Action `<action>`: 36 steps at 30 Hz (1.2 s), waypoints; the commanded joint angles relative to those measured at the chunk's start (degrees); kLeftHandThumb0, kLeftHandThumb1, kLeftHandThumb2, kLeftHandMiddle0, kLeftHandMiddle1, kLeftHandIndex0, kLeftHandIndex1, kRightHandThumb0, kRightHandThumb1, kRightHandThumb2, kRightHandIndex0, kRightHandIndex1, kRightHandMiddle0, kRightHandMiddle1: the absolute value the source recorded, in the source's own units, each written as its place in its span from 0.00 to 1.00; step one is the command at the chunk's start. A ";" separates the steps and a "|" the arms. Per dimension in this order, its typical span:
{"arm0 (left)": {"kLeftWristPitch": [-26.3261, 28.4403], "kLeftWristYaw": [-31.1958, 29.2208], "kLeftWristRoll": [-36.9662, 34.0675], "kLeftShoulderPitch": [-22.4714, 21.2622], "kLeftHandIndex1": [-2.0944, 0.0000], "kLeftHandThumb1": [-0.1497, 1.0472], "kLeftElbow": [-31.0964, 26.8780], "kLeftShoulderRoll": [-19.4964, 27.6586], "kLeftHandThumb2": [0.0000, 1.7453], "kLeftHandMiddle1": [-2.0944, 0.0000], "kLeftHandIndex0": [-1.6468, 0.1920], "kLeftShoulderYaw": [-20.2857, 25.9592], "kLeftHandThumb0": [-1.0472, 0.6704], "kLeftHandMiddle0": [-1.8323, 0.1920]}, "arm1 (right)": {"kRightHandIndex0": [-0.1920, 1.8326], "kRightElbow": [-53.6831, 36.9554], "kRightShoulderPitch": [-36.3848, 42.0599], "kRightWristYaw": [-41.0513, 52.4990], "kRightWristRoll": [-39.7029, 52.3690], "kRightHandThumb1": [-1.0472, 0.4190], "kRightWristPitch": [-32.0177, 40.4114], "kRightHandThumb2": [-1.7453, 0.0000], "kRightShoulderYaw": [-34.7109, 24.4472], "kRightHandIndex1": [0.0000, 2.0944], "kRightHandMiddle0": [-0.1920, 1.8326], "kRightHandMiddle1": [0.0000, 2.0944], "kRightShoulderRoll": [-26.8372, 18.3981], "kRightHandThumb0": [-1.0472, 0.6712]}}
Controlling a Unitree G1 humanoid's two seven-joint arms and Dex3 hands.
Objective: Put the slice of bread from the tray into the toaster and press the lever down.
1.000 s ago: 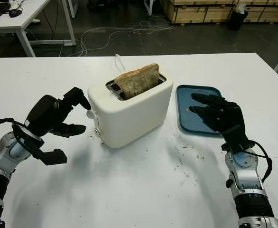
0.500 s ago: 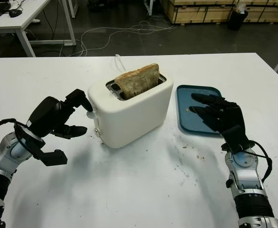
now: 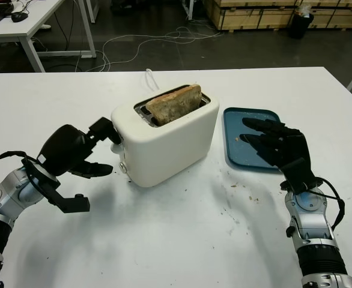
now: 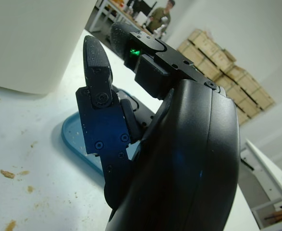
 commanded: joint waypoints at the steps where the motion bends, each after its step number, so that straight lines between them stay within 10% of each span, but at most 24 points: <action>1: 2.78 -0.93 3.07 0.14 0.17 0.89 1.62 0.26 0.59 0.17 0.82 -2.86 0.00 0.13 | 0.65 -1.45 0.18 0.17 0.75 0.09 0.39 0.92 0.02 0.01 0.59 0.00 -0.10 0.34; 10: 10.93 -2.76 6.95 -2.22 0.17 0.89 17.55 -3.70 0.52 0.19 0.52 -14.99 0.00 0.13 | 0.65 -2.74 0.92 0.56 0.77 0.09 0.45 0.92 -0.37 0.01 0.59 0.00 -0.59 0.33; 15: 15.67 -0.96 6.62 -0.96 0.41 0.89 29.01 -9.21 0.36 0.24 0.07 -19.96 0.00 0.13 | 0.64 -3.41 1.17 1.02 1.12 0.09 0.97 0.92 -0.57 0.00 0.58 0.00 -0.71 0.34; 30: 17.28 -0.85 2.85 -1.09 0.50 0.89 28.53 -9.17 0.35 0.33 0.05 -24.81 0.00 0.13 | 0.65 -3.51 1.13 1.00 0.58 0.09 1.16 0.92 -0.26 0.01 0.59 0.00 -1.01 0.33; 36: 17.17 0.41 1.32 -2.83 0.37 0.89 28.91 -8.99 0.38 0.23 0.10 -24.19 0.00 0.13 | 0.65 -3.28 1.16 1.13 0.54 0.09 0.96 0.92 0.07 0.01 0.58 0.00 -0.75 0.35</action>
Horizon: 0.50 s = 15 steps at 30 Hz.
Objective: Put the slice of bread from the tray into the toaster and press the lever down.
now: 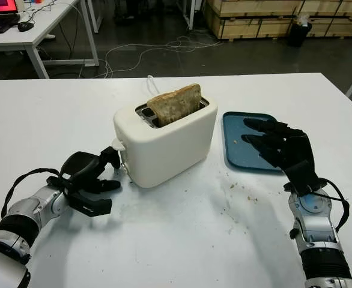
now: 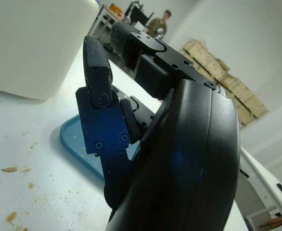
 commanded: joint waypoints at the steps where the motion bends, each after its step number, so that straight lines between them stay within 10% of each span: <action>1: 1.65 -4.99 1.27 3.84 0.38 0.89 4.16 -2.78 0.39 0.24 0.13 -3.13 0.00 0.13 | 0.65 -0.70 -0.29 -0.09 0.42 0.09 0.69 0.92 0.21 0.01 0.58 0.00 0.05 0.35; 7: 0.81 3.44 -2.20 -0.26 0.19 0.89 8.47 -2.03 0.52 0.22 0.36 0.53 0.00 0.13 | 0.65 -0.18 -0.53 -0.14 0.54 0.09 0.16 0.92 0.25 0.01 0.58 0.00 0.22 0.34; 15: -4.38 -2.36 -15.54 -1.58 0.18 0.89 8.69 -2.01 0.45 0.24 0.45 10.72 0.00 0.13 | 0.65 -0.11 -0.50 -0.51 0.25 0.09 0.39 0.92 0.20 0.01 0.58 0.00 0.25 0.34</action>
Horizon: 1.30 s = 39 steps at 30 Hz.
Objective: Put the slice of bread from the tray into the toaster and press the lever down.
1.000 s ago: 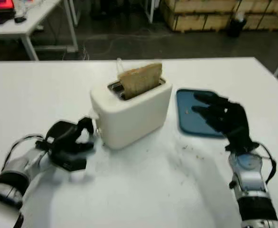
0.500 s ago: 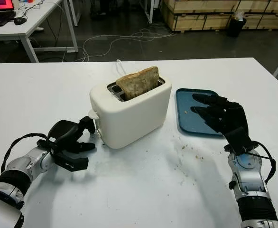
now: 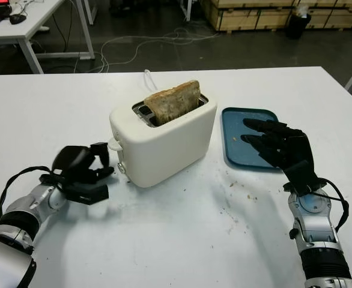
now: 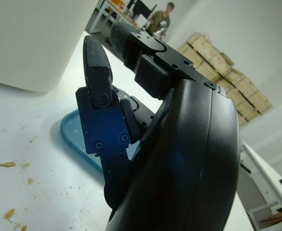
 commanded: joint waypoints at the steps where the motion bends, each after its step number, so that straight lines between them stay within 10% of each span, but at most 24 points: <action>1: 0.10 -1.49 -2.56 1.46 0.19 0.89 0.28 -0.66 0.45 0.23 0.44 2.31 0.00 0.13 | 0.65 -0.19 -0.46 -0.54 0.18 0.09 0.53 0.92 0.17 0.01 0.58 0.00 0.19 0.34; 14: -1.26 -6.03 -9.87 6.30 0.17 0.89 -14.08 3.36 0.39 0.17 0.31 12.78 0.00 0.13 | 0.65 -0.15 -0.70 -0.43 0.15 0.09 0.60 0.92 0.36 0.01 0.58 0.00 0.44 0.34; 28: -5.26 -22.73 -19.16 12.31 0.18 0.89 -39.14 9.30 0.33 0.17 0.57 21.54 0.00 0.31 | 0.65 0.25 -0.79 -0.52 -0.47 0.09 0.19 0.92 0.56 0.01 0.58 0.00 0.08 0.34; 39: -11.37 -28.93 -13.31 9.04 0.25 0.89 -42.38 10.77 0.36 0.17 0.82 20.64 0.00 0.35 | 0.65 0.75 -1.03 0.29 0.70 0.09 0.06 0.92 0.38 0.01 0.58 0.00 0.30 0.35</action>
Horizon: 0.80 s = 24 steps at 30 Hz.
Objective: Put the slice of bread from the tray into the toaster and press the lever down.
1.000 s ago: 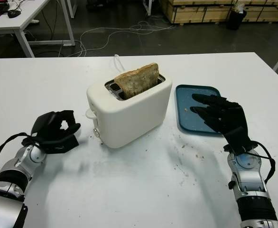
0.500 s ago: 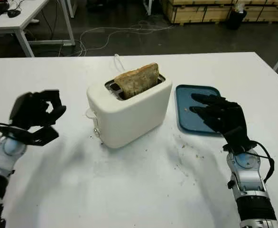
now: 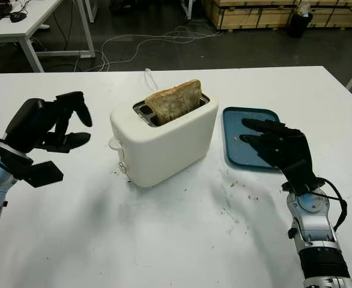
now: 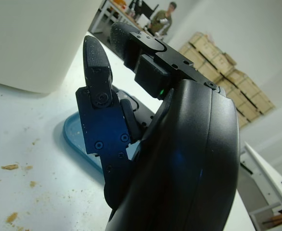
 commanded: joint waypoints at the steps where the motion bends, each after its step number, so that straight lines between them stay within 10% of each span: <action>1: -1.31 -0.64 2.76 -1.60 0.25 0.89 -0.98 1.35 0.38 0.17 0.84 -0.65 0.00 0.36 | 0.65 0.33 -0.72 0.05 0.58 0.09 0.11 0.92 0.20 0.01 0.58 0.00 0.02 0.35; 12: -4.46 -0.47 13.68 -2.50 0.23 0.89 -3.01 3.39 0.49 0.17 0.90 -3.40 0.00 0.14 | 0.65 0.29 -0.61 -0.53 -0.06 0.09 0.14 0.92 0.19 0.01 0.58 0.00 -0.12 0.34; 24: -6.64 0.64 14.27 -1.82 0.22 0.89 -0.89 1.60 0.48 0.17 0.90 -5.22 0.00 0.13 | 0.65 0.29 -0.62 -0.63 0.04 0.09 0.44 0.92 0.17 0.01 0.58 0.00 -0.14 0.34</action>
